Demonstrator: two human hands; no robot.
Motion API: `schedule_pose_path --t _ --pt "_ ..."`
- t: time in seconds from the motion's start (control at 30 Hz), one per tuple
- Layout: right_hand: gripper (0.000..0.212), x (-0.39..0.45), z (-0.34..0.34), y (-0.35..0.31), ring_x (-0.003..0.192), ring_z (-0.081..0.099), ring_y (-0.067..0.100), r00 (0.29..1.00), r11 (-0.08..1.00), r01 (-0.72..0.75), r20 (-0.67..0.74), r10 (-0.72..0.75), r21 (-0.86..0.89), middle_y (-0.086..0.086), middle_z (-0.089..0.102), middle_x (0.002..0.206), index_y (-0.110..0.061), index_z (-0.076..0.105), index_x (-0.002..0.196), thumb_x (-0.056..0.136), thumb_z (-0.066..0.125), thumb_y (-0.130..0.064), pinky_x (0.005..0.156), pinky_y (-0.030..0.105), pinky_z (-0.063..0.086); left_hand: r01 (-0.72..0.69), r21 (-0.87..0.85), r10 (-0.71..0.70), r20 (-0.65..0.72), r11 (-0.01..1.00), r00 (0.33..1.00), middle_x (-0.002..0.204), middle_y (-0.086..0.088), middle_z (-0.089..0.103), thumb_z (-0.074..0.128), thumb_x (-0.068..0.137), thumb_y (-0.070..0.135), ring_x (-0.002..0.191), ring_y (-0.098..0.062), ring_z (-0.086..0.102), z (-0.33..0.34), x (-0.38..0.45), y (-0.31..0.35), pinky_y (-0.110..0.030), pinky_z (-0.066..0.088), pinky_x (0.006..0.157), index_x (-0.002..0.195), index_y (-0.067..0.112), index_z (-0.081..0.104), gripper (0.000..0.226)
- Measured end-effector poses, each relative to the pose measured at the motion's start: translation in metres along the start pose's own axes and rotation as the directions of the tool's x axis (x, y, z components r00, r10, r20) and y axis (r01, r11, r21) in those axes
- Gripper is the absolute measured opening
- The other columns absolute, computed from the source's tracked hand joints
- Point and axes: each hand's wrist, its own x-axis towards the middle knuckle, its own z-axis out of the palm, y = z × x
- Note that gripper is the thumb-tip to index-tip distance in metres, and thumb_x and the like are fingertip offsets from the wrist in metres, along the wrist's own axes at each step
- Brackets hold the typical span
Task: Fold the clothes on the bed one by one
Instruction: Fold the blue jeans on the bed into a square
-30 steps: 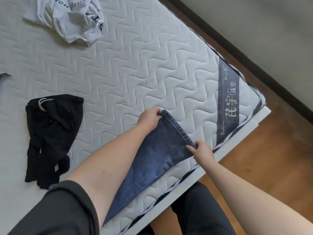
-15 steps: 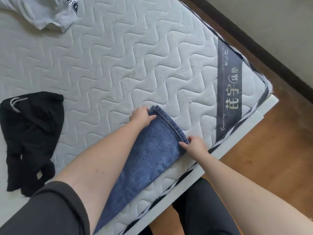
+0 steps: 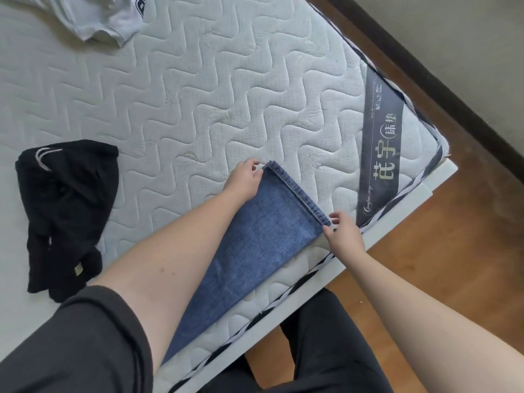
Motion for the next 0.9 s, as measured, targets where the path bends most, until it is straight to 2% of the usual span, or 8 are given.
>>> schedule_pose_path --t 0.1,0.17,0.3,0.5,0.67,0.8,0.9 --pt "0.043 -0.029 0.004 0.000 0.114 0.055 0.023 1.000 0.999 0.025 -0.018 -0.025 -0.043 0.006 0.053 0.135 -0.015 0.047 0.138 0.095 0.052 -0.023 0.090 0.036 0.046 -0.004 0.005 0.003 0.010 1.000 1.000 0.128 -0.010 0.057 0.049 0.099 0.022 0.115 -0.026 0.056 -0.003 -0.038 -0.018 -0.035 0.042 0.100 0.133 0.012 0.053 0.035" --pt "0.048 -0.048 0.010 0.000 0.126 0.047 0.026 0.999 0.995 0.039 -0.034 -0.042 -0.092 0.009 0.047 0.142 -0.015 0.042 0.143 0.096 0.050 -0.023 0.100 0.038 0.040 0.003 0.004 -0.003 0.017 1.000 1.000 0.129 -0.010 0.057 0.049 0.098 0.018 0.118 -0.026 0.054 -0.002 -0.070 -0.036 -0.034 0.041 0.101 0.132 0.012 0.054 0.035" --pt "0.055 -0.083 0.023 -0.007 0.136 0.039 0.025 0.996 0.983 0.073 0.060 -0.064 -0.167 0.006 0.040 0.150 -0.016 0.034 0.149 0.097 0.048 -0.022 0.108 0.040 0.036 0.086 0.004 -0.086 0.052 0.996 0.995 0.134 -0.007 0.053 0.048 0.098 0.019 0.123 -0.023 0.051 0.000 -0.135 -0.078 -0.037 0.039 0.105 0.136 0.017 0.052 0.038" --pt "0.051 -0.117 0.061 -0.034 0.139 0.036 0.020 0.966 0.939 0.247 0.138 -0.219 -0.238 0.005 0.040 0.151 -0.014 0.038 0.148 0.099 0.048 -0.023 0.112 0.035 0.030 0.162 -0.037 -0.159 0.069 0.986 0.985 0.136 -0.006 0.052 0.047 0.099 0.018 0.125 -0.021 0.049 0.000 -0.214 -0.148 -0.034 0.038 0.105 0.137 0.018 0.050 0.038" --pt "0.049 -0.150 0.115 -0.056 0.133 0.041 0.020 0.931 0.893 0.350 0.206 -0.300 -0.283 0.004 0.039 0.149 -0.020 0.038 0.148 0.100 0.049 -0.026 0.104 0.035 0.036 0.224 -0.135 -0.224 0.014 0.965 0.974 0.137 -0.003 0.052 0.048 0.099 0.019 0.127 -0.018 0.049 -0.010 -0.270 -0.214 -0.036 0.039 0.106 0.137 0.019 0.051 0.038" --pt "0.049 -0.184 0.175 -0.076 0.133 0.042 0.023 0.900 0.852 0.419 0.268 -0.344 -0.313 0.003 0.038 0.150 -0.022 0.038 0.148 0.100 0.050 -0.026 0.105 0.036 0.037 0.246 -0.191 -0.261 -0.057 0.950 0.964 0.138 0.000 0.051 0.048 0.099 0.021 0.127 -0.017 0.048 -0.027 -0.314 -0.272 -0.032 0.039 0.104 0.137 0.021 0.050 0.038" --pt "0.049 -0.211 0.221 -0.092 0.132 0.044 0.022 0.886 0.839 0.451 0.268 -0.379 -0.305 0.003 0.041 0.149 -0.023 0.040 0.147 0.099 0.051 -0.026 0.101 0.031 0.036 0.266 -0.233 -0.294 -0.095 0.935 0.951 0.139 -0.001 0.050 0.046 0.099 0.020 0.127 -0.017 0.048 -0.041 -0.349 -0.318 -0.028 0.036 0.103 0.138 0.020 0.050 0.039"
